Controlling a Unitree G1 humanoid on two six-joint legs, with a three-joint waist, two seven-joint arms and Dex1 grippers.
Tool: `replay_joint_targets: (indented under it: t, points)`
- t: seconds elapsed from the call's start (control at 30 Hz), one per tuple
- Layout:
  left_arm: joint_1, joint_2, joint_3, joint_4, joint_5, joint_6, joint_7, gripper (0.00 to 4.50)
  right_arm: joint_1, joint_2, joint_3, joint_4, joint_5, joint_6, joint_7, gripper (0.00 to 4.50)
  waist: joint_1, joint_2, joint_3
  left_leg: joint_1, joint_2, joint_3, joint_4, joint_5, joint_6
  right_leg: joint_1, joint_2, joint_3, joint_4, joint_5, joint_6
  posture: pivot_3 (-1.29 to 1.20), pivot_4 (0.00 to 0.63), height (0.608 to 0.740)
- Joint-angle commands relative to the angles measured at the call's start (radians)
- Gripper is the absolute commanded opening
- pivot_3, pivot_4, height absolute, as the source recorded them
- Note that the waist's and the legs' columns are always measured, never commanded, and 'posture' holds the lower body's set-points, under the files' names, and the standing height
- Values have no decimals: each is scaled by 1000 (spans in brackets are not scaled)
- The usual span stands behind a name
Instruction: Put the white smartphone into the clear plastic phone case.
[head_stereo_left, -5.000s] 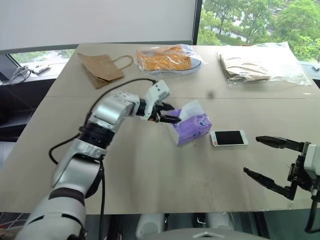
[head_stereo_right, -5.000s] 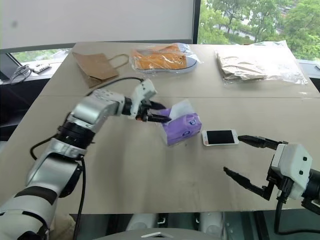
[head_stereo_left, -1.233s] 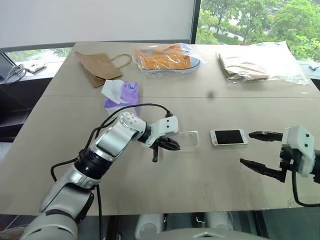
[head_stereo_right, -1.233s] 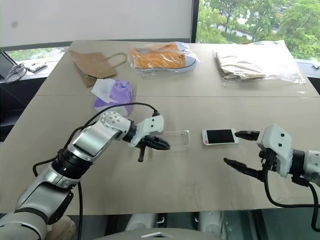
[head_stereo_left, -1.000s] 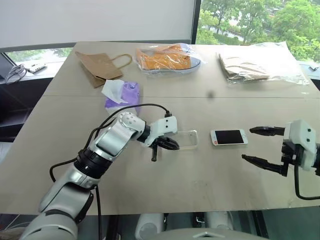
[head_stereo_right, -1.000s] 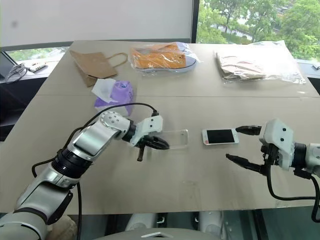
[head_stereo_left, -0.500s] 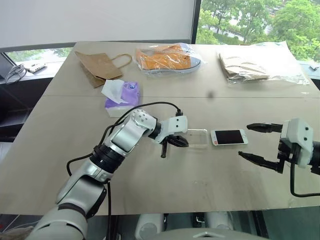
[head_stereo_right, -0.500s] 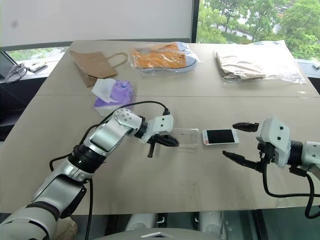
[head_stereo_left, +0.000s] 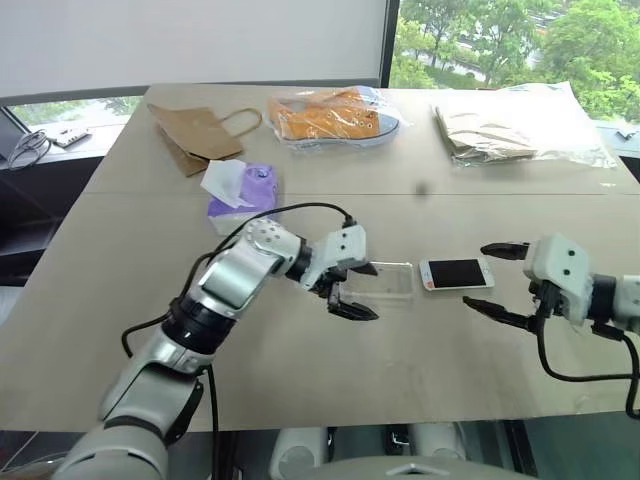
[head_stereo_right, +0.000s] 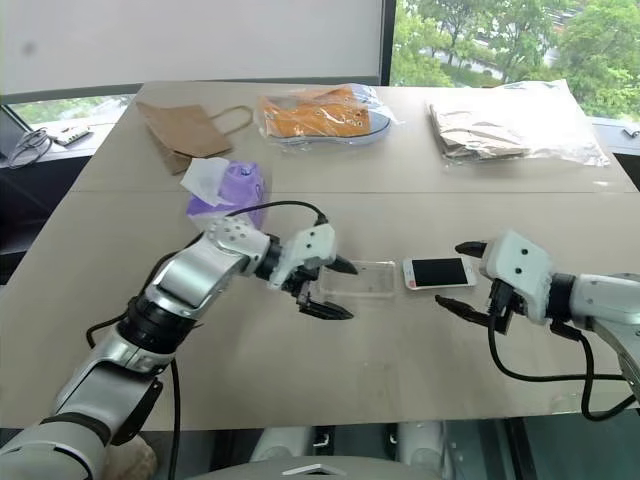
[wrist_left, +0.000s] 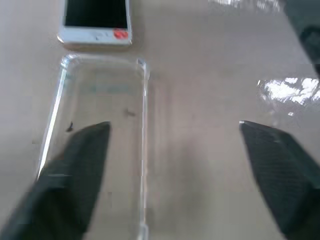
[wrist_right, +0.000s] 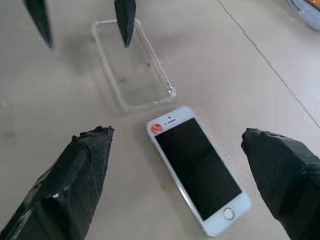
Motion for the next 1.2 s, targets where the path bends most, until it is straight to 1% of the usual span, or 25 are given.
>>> replay_joint_targets:
  t: [0.03, 0.07, 0.1, 0.17, 0.27, 0.37, 0.43, 0.57, 0.67, 0.97, 1.2]
  points:
    - [81, 38, 134, -143, -92, 16, 40, 4348, -81, -44, 56, 69, -4, 33, 71, 4500, 0, 0, 0, 0, 0, 0, 0, 1, -2, 0, 0, 0, 0, 0, 0, 0, 150, 740]
    - [119, 42, 170, -175, -108, 11, 64, 4348, -107, -53, 86, 95, -21, 23, 95, 4500, 2, 0, 0, 0, 0, 0, 0, 1, -2, 0, 0, 0, 0, 0, 0, 0, 150, 740]
    - [152, 34, 221, -204, -180, 81, 83, 4348, -133, -61, 115, 120, -36, 19, 116, 4500, 3, 1, 0, 1, 0, 0, -1, 1, -2, 0, 0, 0, 0, 0, 0, 0, 150, 740]
    - [218, 23, 297, -258, -246, 116, 130, 4348, -190, -64, 174, 176, -70, 7, 149, 4500, 3, 1, 0, 0, 0, 0, -1, 1, -2, 0, 0, 0, 0, 0, 0, 0, 150, 740]
    - [309, -26, 388, -316, -312, 76, 206, 4348, -272, -60, 257, 275, -142, -33, 199, 4500, 6, 1, 0, 0, 0, 0, -1, 1, -2, 0, -1, -1, 0, 0, 0, 0, 150, 740]
    - [379, -28, 445, -362, -384, 69, 217, 4348, -350, -43, 319, 377, -210, -73, 230, 4500, 4, 1, 0, 0, -1, 0, 0, 1, -2, 0, -2, -1, 0, 0, 0, 0, 150, 740]
    - [434, -12, 476, -385, -415, 48, 205, 4348, -411, -33, 370, 447, -261, -105, 265, 4500, 3, 1, 0, 0, -1, 1, 0, 1, -2, 0, -2, 0, 0, 0, 0, 0, 150, 740]
    - [510, 23, 484, -415, -424, 6, 206, 4348, -507, 4, 438, 567, -330, -153, 331, 4500, 2, 2, 0, 1, -1, 1, -1, 1, -2, 0, -1, 0, 0, 0, -1, 0, 150, 740]
    - [534, 31, 485, -432, -449, 2, 230, 4348, -565, 40, 471, 637, -363, -176, 373, 4500, 3, 2, 0, 1, 0, 1, -1, 1, -2, 0, -1, 0, 0, 0, -1, 0, 150, 740]
    - [546, 58, 470, -464, -490, 11, 285, 4348, -663, 100, 566, 819, -504, -281, 460, 4500, 3, 3, 1, 1, -1, 2, -1, 1, -3, 0, -1, 0, -1, 0, -1, 0, 150, 740]
    - [561, 65, 454, -488, -502, 6, 325, 4348, -693, 123, 593, 920, -559, -333, 523, 4500, 4, 3, 0, 3, -1, 2, -1, 1, -3, 2, -1, 0, 0, 0, -1, 0, 150, 740]
